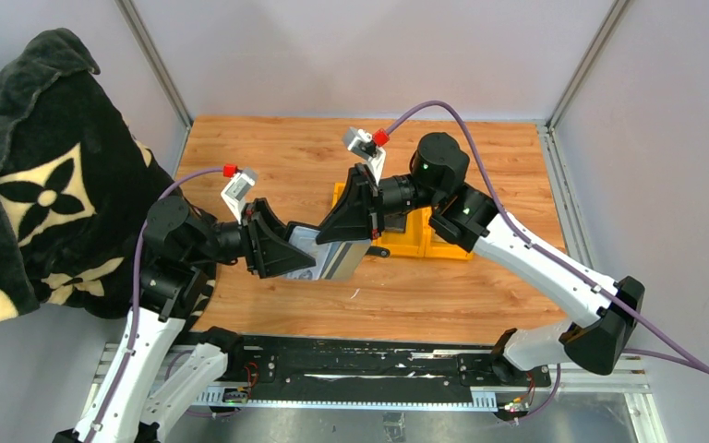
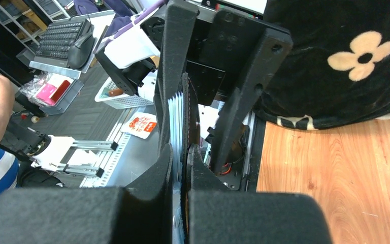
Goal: Take the credit cards out of the card holder
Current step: Remove the credit card from the card holder.
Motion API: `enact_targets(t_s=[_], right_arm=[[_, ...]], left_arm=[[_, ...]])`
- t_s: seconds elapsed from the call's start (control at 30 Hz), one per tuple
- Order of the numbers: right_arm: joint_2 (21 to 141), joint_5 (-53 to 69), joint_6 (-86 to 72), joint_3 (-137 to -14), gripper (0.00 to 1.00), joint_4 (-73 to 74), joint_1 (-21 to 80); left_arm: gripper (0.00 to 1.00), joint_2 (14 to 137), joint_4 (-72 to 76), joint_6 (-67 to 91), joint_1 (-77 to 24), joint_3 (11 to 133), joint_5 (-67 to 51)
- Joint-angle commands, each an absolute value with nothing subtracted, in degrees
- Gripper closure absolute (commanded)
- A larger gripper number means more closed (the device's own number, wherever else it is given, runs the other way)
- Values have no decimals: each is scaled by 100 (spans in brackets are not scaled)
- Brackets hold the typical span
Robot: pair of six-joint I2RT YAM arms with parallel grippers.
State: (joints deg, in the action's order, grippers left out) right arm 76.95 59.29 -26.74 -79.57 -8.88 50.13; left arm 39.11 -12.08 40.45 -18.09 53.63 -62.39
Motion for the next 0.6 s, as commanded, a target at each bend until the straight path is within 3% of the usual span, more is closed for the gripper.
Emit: enact_targets(t_s=[0.0,0.1,0.2,0.33,0.43,0.57], right_arm=[[7701,5865,-2490,-8252,100,-825,5098],[7761,5835,-2506,-8290,99,-808,5098],[7770,5760,-2556,-8329,78,-796,5078],[7397,4947,-2623,-8252,56,-604,4764],[6793,3768,-2954,-7858,49,-671,4400],[6190,3544,-3475,-7279,48,-1102,4289]], left_arm=[[55,3880,-815,4432,-1809,5294,-6328],[79,3882,-759,4438,-1808,5300,-6247],[95,3936,-781,4398,-1809,5312,-6116],[100,4020,-841,4252,-1811,5337,-5990],[100,4073,-656,4263,-1811,5286,-5877],[100,4195,-588,4159,-1808,5308,-5473]])
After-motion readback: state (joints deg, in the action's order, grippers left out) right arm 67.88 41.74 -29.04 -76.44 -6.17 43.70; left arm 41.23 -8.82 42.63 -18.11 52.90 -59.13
